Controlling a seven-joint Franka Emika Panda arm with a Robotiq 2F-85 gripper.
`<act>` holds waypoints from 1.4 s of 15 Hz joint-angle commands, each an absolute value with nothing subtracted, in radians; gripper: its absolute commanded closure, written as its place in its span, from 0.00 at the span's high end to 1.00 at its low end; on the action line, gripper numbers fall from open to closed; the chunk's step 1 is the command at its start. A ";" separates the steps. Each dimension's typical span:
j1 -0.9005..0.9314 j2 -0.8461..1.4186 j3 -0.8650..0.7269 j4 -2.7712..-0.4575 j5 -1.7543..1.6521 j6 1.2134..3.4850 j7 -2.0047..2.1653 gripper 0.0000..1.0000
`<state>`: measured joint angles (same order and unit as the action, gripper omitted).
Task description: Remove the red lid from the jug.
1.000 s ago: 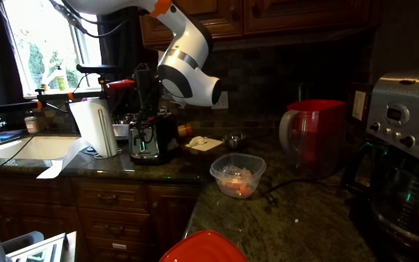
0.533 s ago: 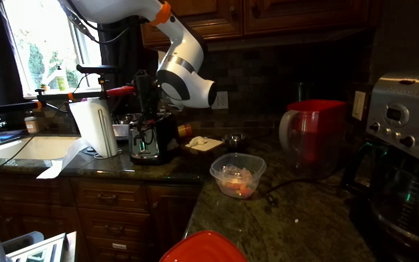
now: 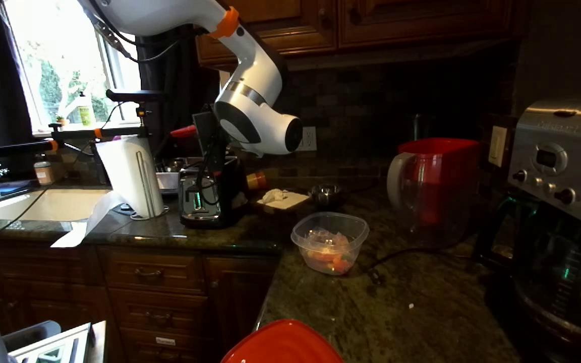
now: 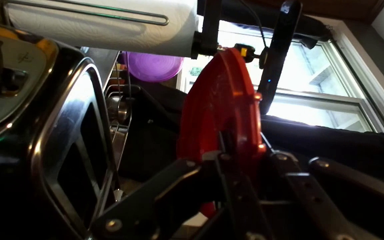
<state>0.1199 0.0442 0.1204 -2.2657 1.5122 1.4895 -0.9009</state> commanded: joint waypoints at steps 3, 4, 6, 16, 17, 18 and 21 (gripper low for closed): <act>0.142 0.057 0.137 -2.298 1.562 1.603 -1.000 0.05; 0.145 0.067 0.139 -2.295 1.567 1.607 -1.010 0.05; 0.153 0.077 0.144 -2.292 1.575 1.614 -1.028 0.05; 0.191 0.102 0.166 -2.306 1.635 1.732 -1.039 0.05; 0.192 0.104 0.165 -2.308 1.646 1.744 -1.039 0.05; 0.191 0.105 0.163 -2.310 1.658 1.754 -1.039 0.05; 0.188 0.109 0.160 -2.314 1.679 1.770 -1.040 0.05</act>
<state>0.1861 0.1155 0.1593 -2.2920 1.6415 1.7431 -1.0389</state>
